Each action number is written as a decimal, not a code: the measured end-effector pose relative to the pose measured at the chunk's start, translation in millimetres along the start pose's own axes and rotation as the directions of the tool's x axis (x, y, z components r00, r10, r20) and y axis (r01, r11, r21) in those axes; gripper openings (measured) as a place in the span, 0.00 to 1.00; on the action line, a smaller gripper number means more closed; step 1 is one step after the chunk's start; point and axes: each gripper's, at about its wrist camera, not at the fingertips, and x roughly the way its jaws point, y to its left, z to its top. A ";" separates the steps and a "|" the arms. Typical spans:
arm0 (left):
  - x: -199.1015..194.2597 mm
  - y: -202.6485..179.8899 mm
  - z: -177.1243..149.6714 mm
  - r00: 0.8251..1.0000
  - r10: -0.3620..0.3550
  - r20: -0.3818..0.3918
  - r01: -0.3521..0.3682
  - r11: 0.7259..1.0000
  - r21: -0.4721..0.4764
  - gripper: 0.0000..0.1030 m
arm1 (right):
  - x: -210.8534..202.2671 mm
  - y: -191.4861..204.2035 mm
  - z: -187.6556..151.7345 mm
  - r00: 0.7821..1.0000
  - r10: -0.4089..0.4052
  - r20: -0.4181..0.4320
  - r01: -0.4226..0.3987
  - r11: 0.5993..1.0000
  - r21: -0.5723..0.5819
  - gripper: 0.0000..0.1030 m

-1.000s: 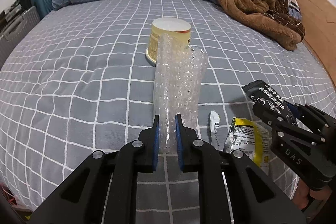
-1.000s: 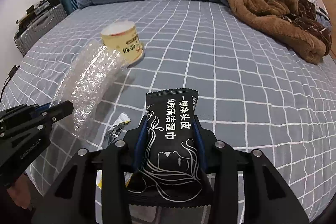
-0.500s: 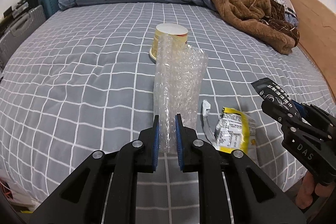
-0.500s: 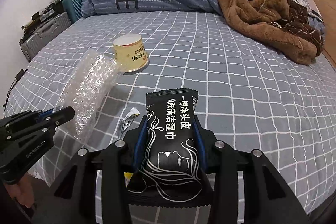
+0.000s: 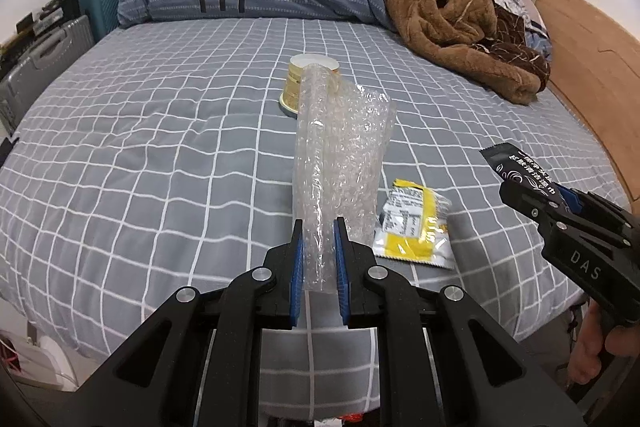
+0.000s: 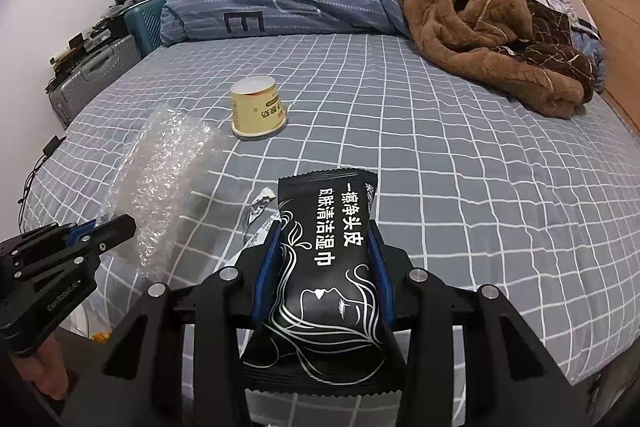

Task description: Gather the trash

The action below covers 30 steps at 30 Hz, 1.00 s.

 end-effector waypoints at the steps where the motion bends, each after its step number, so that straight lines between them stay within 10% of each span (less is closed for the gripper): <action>1: -3.5 -0.8 -2.6 1.000 -0.002 0.002 0.002 1.000 0.002 0.13 | -3.7 0.2 -1.9 1.000 0.001 0.001 -0.001 1.000 0.001 0.38; 30: -55.3 -14.5 -80.6 1.000 -0.026 -0.018 0.025 0.999 -0.019 0.13 | -78.6 8.9 -63.7 0.999 0.033 0.004 -0.033 0.998 0.046 0.38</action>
